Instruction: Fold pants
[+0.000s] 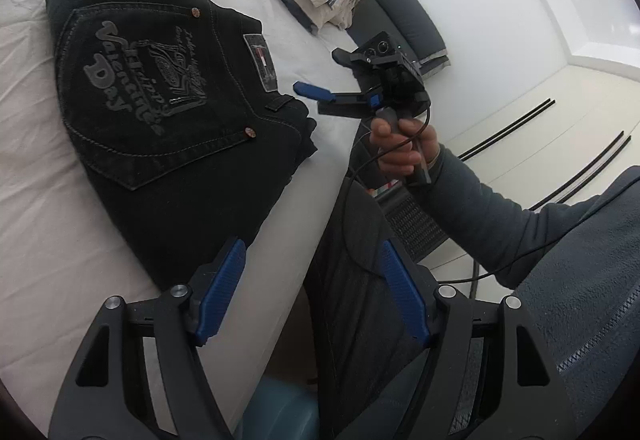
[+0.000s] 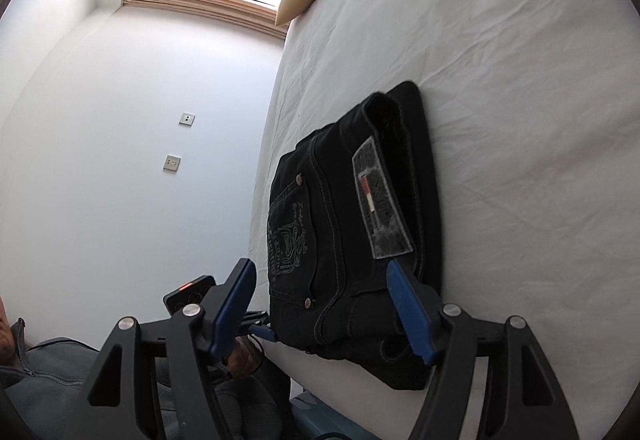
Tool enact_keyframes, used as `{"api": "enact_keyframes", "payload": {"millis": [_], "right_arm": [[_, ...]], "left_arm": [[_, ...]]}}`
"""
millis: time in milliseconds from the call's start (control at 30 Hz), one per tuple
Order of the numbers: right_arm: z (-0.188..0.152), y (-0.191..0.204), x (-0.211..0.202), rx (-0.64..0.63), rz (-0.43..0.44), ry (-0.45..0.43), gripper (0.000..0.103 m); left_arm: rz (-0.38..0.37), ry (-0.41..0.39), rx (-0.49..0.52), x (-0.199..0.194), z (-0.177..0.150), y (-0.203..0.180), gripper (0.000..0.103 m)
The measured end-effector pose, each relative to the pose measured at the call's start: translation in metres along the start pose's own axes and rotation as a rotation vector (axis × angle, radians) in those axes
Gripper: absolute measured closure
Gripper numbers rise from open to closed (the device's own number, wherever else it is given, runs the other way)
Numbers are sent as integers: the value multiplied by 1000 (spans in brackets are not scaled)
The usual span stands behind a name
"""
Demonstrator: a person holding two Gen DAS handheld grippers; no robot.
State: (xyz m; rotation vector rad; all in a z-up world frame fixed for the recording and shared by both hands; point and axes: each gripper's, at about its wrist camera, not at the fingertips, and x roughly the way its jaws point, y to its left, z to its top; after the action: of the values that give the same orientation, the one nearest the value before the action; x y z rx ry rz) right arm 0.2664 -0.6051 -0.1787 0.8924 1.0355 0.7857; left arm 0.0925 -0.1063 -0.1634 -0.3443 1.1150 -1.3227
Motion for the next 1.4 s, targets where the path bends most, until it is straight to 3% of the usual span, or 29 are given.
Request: {"api": "enact_keyframes", "payload": {"millis": [100, 133, 267, 367, 500, 533, 600, 667, 733, 800, 933, 1167, 1400], "right_arm": [[12, -6, -14, 2, -67, -52, 28], [17, -8, -12, 4, -90, -50, 26], [32, -16, 14, 5, -120, 29, 26], [39, -23, 39, 2, -182, 92, 26], [46, -23, 53, -12, -184, 101, 26], [46, -20, 56, -29, -190, 104, 29], [43, -15, 65, -73, -220, 138, 46], [41, -10, 71, -106, -256, 148, 49], [39, -6, 72, -121, -285, 143, 57], [37, 0, 69, -145, -307, 133, 70], [30, 19, 66, -206, -361, 111, 76], [35, 76, 68, -330, -388, 71, 82], [90, 104, 102, -364, -351, 34, 82]], "left_arm": [[96, -113, -33, -40, 0, 10, 32], [139, -162, -54, -55, 2, 17, 26], [287, -265, -161, -79, 23, 45, 21], [324, -230, -236, -70, 34, 66, 21], [372, -168, -323, -50, 44, 85, 21], [381, -160, -313, -45, 46, 84, 21], [405, -123, -289, -34, 51, 81, 21], [424, -95, -270, -24, 56, 76, 22], [442, -76, -267, -12, 68, 74, 50], [459, -75, -277, -8, 76, 72, 59], [477, -102, -274, -13, 77, 66, 77], [479, -179, -248, -48, 91, 49, 82], [572, -260, -196, -129, 130, 62, 82]]}}
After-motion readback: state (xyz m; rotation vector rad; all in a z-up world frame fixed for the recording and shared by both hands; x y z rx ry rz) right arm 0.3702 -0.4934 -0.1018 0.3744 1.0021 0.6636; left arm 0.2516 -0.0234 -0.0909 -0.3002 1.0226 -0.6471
